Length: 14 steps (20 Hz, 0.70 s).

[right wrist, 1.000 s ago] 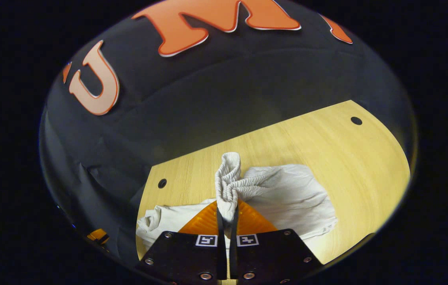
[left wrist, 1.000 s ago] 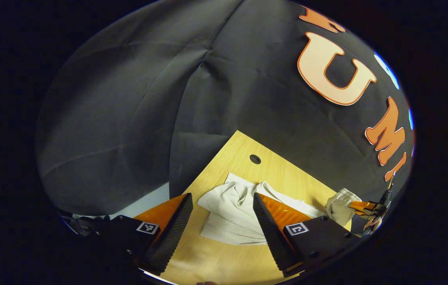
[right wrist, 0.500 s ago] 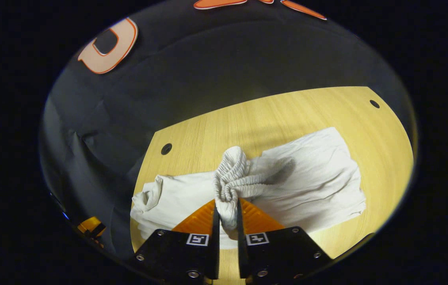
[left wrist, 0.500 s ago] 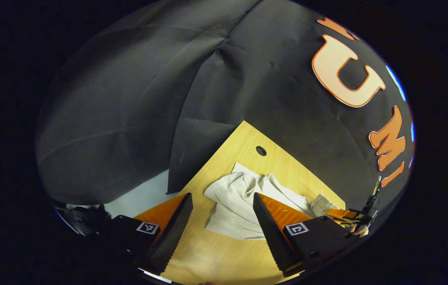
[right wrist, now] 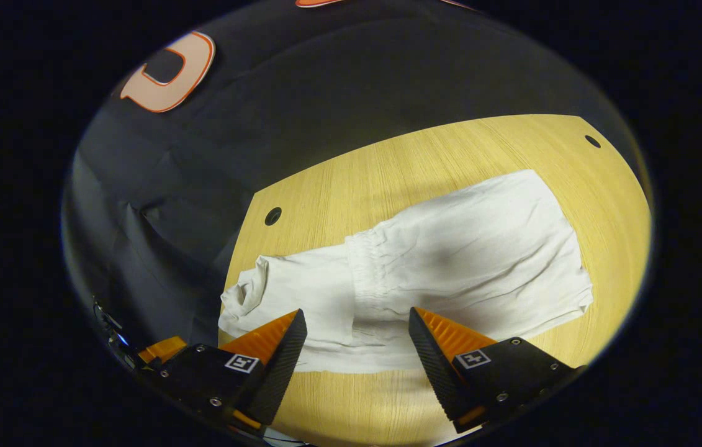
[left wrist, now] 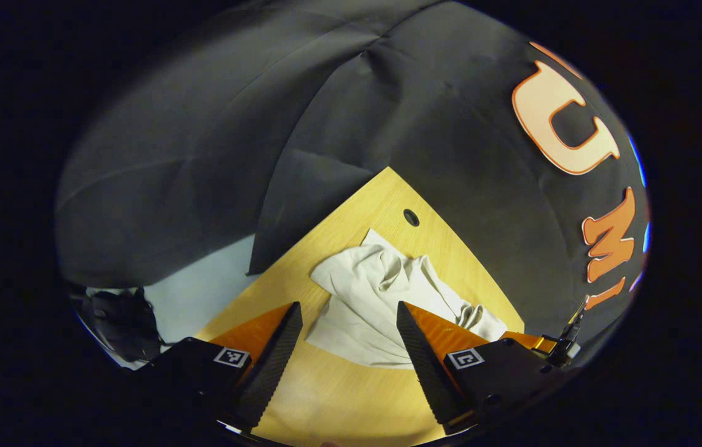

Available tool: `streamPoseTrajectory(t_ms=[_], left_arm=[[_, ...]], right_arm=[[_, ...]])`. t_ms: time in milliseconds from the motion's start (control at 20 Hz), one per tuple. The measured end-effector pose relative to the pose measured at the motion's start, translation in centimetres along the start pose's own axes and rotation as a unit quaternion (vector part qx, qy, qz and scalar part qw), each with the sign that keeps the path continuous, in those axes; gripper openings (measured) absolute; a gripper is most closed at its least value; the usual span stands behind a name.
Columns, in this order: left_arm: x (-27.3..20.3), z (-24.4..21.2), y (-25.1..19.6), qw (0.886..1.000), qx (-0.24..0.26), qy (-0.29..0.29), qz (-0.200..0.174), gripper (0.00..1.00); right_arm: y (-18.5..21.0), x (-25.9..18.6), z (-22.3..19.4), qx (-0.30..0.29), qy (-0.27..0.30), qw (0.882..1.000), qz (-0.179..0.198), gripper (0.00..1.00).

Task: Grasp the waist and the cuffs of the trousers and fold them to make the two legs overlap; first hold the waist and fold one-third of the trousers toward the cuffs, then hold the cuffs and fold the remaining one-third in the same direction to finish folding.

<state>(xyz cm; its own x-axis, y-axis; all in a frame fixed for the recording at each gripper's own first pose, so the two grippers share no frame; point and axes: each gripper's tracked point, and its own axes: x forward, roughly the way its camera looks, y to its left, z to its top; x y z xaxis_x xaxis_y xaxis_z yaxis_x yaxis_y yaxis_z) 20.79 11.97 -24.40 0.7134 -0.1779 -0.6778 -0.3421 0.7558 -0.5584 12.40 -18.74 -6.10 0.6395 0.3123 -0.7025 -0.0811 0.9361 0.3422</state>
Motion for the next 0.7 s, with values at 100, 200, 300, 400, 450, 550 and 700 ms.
streamPoseTrajectory(t_ms=[100,200,300,400,450,550,700], left_arm=[[0.9,-1.4,0.2,0.999,-0.028,0.017,-0.004,1.0],[1.9,-2.5,0.4,0.997,-0.065,0.033,-0.011,1.0],[3.0,-3.2,0.9,0.994,-0.102,0.045,-0.017,1.0],[4.3,-3.7,1.3,0.99,-0.126,0.053,-0.019,1.0],[4.9,-3.9,1.6,0.989,-0.134,0.057,-0.018,1.0],[5.4,-3.8,1.8,0.987,-0.145,0.06,-0.016,1.0],[6.1,-3.6,1.6,0.988,-0.142,0.062,-0.014,1.0]], right_arm=[[-0.5,-0.5,-0.2,0.009,0.0,1.0,0.002,0.99],[-1.1,-1.0,-0.4,0.011,0.001,1.0,-0.001,0.99],[-1.8,-1.5,-0.4,0.013,0.0,1.0,-0.005,0.99],[-2.6,-1.8,-0.4,0.021,0.002,1.0,-0.008,0.99],[-3.0,-1.9,-0.5,0.027,0.003,1.0,-0.011,0.98],[-3.7,-2.2,-0.7,0.038,0.003,0.999,-0.014,0.99],[-5.0,-2.4,-0.8,0.053,0.006,0.998,-0.019,0.99]])
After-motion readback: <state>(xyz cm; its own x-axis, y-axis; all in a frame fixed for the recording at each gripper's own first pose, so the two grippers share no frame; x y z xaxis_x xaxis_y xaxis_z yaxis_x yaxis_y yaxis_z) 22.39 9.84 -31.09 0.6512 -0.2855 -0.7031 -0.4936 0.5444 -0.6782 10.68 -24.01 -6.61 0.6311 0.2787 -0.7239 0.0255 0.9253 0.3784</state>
